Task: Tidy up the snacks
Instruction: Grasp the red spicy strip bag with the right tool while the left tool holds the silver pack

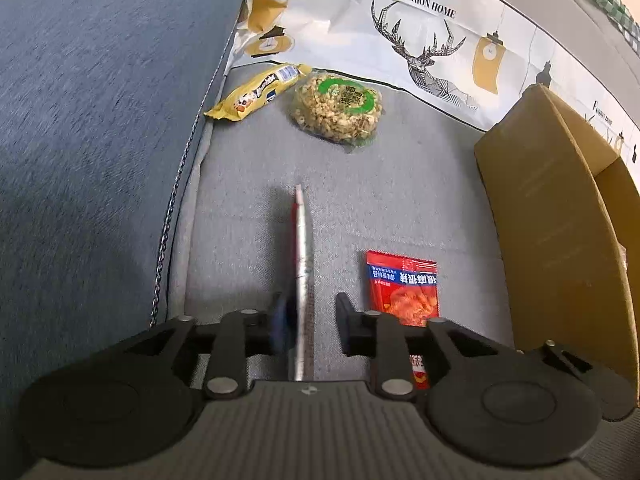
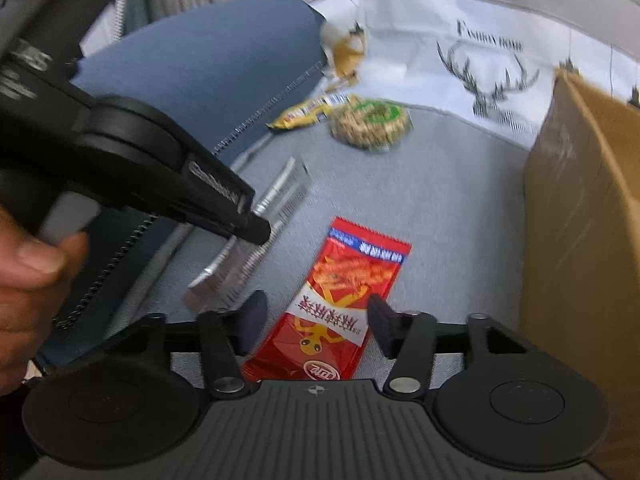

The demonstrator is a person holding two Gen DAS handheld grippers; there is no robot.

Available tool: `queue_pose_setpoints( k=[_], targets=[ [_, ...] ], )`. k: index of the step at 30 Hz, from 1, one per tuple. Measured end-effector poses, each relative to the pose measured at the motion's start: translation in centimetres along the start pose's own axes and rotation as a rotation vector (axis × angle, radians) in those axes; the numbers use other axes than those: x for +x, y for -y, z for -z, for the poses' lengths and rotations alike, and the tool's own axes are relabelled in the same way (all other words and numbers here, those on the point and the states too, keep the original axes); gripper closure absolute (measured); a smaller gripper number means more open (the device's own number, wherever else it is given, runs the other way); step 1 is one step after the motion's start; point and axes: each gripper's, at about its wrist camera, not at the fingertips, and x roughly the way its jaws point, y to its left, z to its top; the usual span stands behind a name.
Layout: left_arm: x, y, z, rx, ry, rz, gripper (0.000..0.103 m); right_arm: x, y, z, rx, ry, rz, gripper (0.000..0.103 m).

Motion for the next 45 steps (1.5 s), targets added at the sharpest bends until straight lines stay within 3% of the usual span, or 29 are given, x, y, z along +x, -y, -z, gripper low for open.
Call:
queue_pose_setpoints(
  k=[6, 8, 11, 13, 17, 18, 25, 27, 32, 40, 45],
  targets=[
    [0.3, 0.5, -0.4, 0.031, 0.018, -0.052, 0.065, 1.9, -0.1, -0.5, 0.038, -0.026, -0.001, 0.023],
    [0.5, 0.9, -0.4, 0.057, 0.022, -0.073, 0.056, 2.5, -0.2, -0.5, 0.032, -0.039, 0.015, 0.022],
    [1.2, 1.3, -0.4, 0.101, 0.005, -0.102, 0.052, 3.4, -0.3, -0.4, 0.017, -0.064, 0.065, 0.022],
    [1.8, 1.4, -0.4, 0.114, -0.018, -0.111, 0.052, 3.4, -0.3, -0.4, 0.008, -0.061, 0.085, 0.024],
    [2.8, 1.4, -0.5, 0.118, -0.046, -0.130, 0.052, 3.1, 0.2, -0.4, -0.001, -0.046, 0.088, 0.050],
    [3.0, 1.5, -0.5, 0.120, -0.054, -0.135, 0.052, 3.0, 0.2, -0.5, -0.003, -0.044, 0.083, 0.052],
    [3.1, 2.1, -0.2, 0.161, -0.047, -0.152, 0.054, 2.3, 0.9, -0.6, 0.023, -0.026, 0.102, 0.054],
    [3.1, 2.2, -0.2, 0.170, -0.042, -0.153, 0.068, 2.2, 1.2, -0.6, 0.037, -0.032, 0.102, 0.054],
    [2.7, 2.6, -0.3, 0.179, -0.028, -0.154, 0.080, 2.3, 1.8, -0.3, 0.073, -0.054, 0.105, 0.054],
    [2.1, 3.1, -0.4, 0.161, -0.018, -0.060, 0.080, 2.3, 2.1, -0.3, 0.089, -0.056, 0.121, 0.054],
    [3.0, 3.6, 0.1, 0.208, -0.063, -0.092, 0.075, 2.8, 2.4, -0.3, 0.104, -0.079, 0.126, 0.053]
  ],
)
